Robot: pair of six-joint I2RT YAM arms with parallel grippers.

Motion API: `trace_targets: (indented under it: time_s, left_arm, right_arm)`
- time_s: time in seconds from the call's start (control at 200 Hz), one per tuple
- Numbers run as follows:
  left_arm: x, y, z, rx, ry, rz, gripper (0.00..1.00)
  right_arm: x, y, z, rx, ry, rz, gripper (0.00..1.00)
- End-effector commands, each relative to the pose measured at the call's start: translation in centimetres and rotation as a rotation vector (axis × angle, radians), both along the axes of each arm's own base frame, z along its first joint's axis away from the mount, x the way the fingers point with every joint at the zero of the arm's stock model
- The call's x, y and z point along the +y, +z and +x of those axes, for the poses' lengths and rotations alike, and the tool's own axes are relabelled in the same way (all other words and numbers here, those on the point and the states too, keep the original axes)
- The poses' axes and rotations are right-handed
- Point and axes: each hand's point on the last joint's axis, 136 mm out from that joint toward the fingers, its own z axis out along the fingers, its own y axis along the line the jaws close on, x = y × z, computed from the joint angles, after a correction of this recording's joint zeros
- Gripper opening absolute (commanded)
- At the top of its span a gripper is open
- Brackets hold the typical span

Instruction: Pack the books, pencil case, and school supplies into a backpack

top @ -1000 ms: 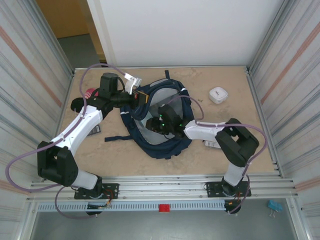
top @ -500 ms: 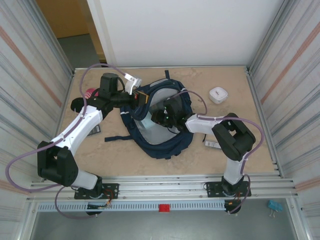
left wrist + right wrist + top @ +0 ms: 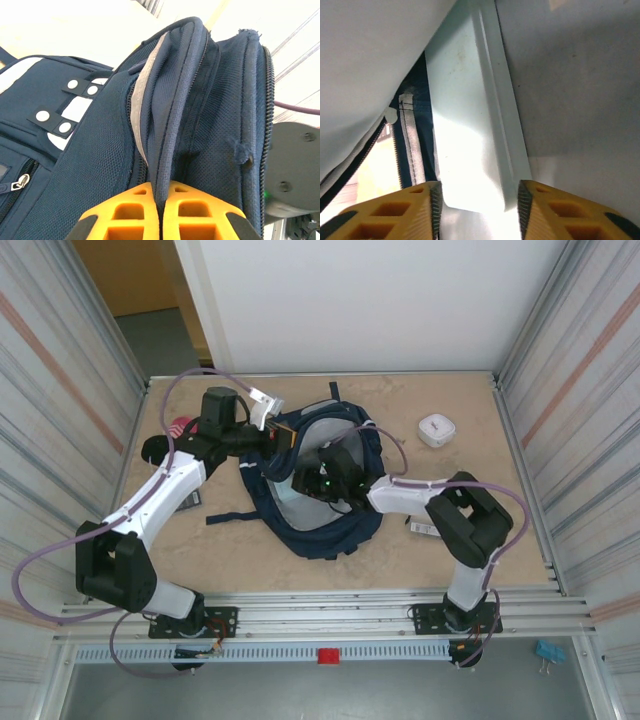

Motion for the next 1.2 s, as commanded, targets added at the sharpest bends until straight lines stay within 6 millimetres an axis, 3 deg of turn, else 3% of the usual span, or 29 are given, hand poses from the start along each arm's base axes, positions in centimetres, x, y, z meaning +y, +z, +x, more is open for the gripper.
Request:
trace_targets:
  time_s: [0.0,0.09,0.19,0.386,0.531,0.797,0.972,1.193]
  left_arm:
    - [0.6,2.6,1.4,-0.103,0.05,-0.014,0.0]
    - [0.9,2.8,1.6,-0.085,0.06,-0.013,0.0]
    - [0.8,3.1,1.6,-0.071,0.05,-0.023,0.0]
    - [0.4,3.6,1.2,-0.052,0.015,-0.043,0.0]
    - [0.2,4.1,1.0,-0.041,0.006,-0.057,0.0]
    - [0.2,5.3,0.9,-0.042,-0.014,-0.079,0.0]
    - [0.0,6.0,0.8,-0.041,-0.022,-0.106,0.0]
    - [0.0,6.2,1.2,-0.043,-0.012,-0.111,0.0]
  right_arm:
    - [-1.4,4.0,-1.6,-0.152,0.036,-0.095,0.53]
    - [-1.6,5.9,-4.1,-0.309,0.129,-0.234,0.59]
    - [0.1,6.9,-7.8,-0.511,0.295,-0.344,0.65]
    - [7.7,6.5,-14.5,-0.902,0.679,-0.395,0.71]
    - [13.3,4.8,-16.1,-0.974,0.82,-0.353,0.74]
    - [20.1,1.7,-15.4,-1.065,0.92,-0.238,0.77]
    - [23.1,0.0,-11.4,-1.03,0.873,-0.186,0.79]
    - [25.5,-2.3,-6.0,-1.002,0.803,-0.193,0.85]
